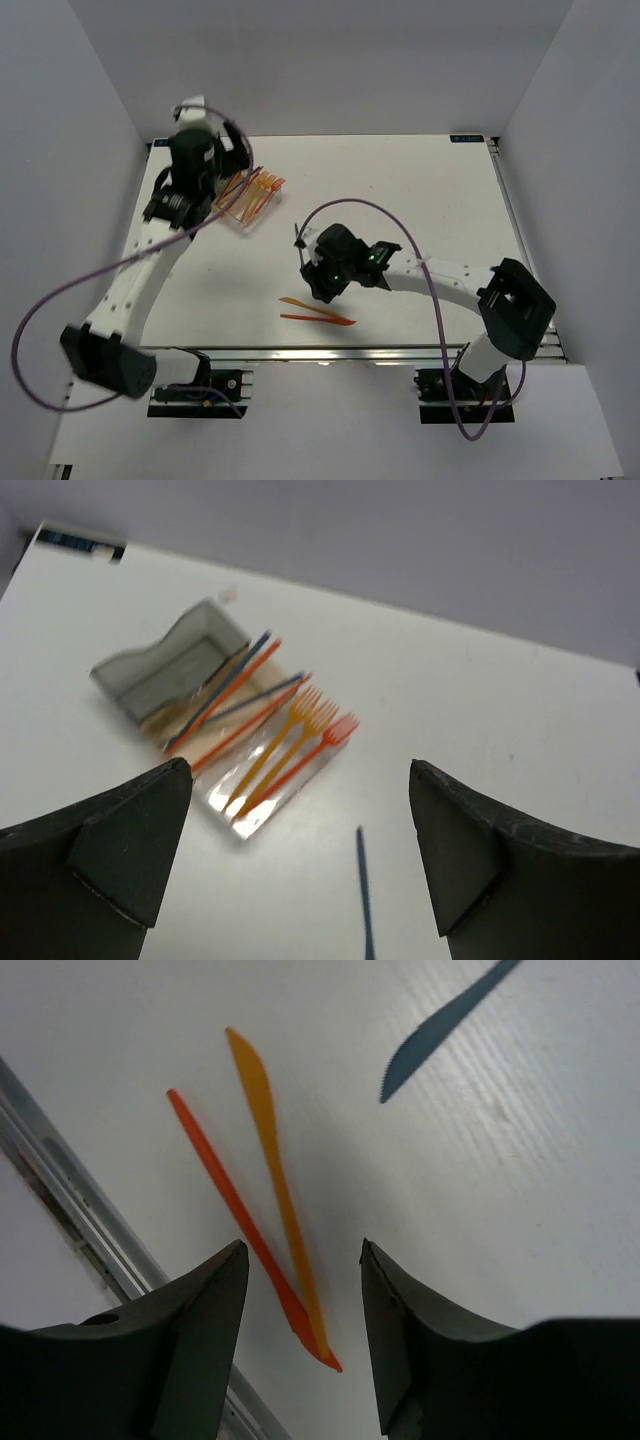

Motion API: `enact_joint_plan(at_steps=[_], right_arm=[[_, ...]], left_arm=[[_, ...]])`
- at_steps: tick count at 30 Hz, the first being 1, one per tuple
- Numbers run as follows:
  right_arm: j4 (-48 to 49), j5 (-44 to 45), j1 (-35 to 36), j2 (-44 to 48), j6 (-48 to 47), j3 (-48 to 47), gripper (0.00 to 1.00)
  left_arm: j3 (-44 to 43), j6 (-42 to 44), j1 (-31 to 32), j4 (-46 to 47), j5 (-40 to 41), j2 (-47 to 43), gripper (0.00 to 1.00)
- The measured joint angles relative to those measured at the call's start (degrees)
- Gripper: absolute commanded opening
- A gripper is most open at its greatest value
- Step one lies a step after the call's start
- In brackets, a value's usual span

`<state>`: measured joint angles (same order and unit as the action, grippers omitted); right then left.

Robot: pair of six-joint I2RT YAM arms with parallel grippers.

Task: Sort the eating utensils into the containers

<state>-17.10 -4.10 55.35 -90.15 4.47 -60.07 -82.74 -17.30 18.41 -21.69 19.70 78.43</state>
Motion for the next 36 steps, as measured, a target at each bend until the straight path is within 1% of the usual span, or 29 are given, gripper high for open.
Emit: enact_joint_plan(at_steps=[2, 5, 7, 10, 13, 15, 20, 25, 29, 30, 31, 32, 36], right_arm=[[-0.79, 0.94, 2.89, -1.51, -2.01, -0.59, 0.45], [-1.60, 2.91, 5.51, -4.59, -3.74, -1.46, 0.40], [-2.29, 3.85, 6.10, -6.47, -4.35, -1.57, 0.40], [-3.21, 4.55, 6.34, -8.39, -4.90, -1.57, 0.40], [-3.67, 5.33, 6.69, -9.49, -5.07, -1.60, 0.37], [-3.91, 5.64, 7.23, -10.43, -5.11, -1.77, 0.35], [-4.04, 6.45, 8.00, -12.52, -5.33, -2.97, 0.34], [-3.87, 8.02, 8.04, -13.46, -5.31, -3.67, 0.25], [-3.69, 9.25, 7.76, -14.51, -5.27, -5.01, 0.15], [-3.50, 9.53, 7.50, -14.62, -5.09, -5.11, 0.11], [-3.34, 9.77, 7.17, -14.64, -5.01, -5.14, 0.02], [-3.26, 9.99, 6.69, -14.64, -4.90, -5.14, 0.00], [-2.93, 11.91, 4.28, -14.34, -3.26, -5.09, 0.00]], left_arm=[[9.46, -2.10, -0.33, -2.03, -0.22, -9.14, 0.98], [19.43, -2.27, -0.44, -3.74, -0.11, -17.70, 0.98], [23.52, -1.73, -0.46, -5.07, 0.11, -19.96, 0.98], [28.52, -0.72, -0.46, -5.40, 0.37, -20.39, 0.98], [32.74, -0.26, -0.46, -5.99, 0.26, -20.79, 0.98], [33.70, -0.09, -0.46, -6.60, -0.07, -20.85, 0.98], [33.73, 0.31, -0.46, -6.10, -0.76, -21.18, 0.98], [33.73, 0.33, -0.46, -6.08, -1.57, -21.24, 0.98], [33.73, 0.28, -0.46, -6.05, -2.47, -21.24, 0.98], [33.73, 0.17, -0.46, -6.08, -2.71, -21.27, 0.98], [33.73, -0.04, -0.46, -6.08, -2.93, -21.31, 0.98], [33.73, -0.35, -0.46, -6.08, -3.39, -21.44, 0.98], [34.99, -2.99, -0.46, -4.63, -6.80, -23.28, 0.98]])
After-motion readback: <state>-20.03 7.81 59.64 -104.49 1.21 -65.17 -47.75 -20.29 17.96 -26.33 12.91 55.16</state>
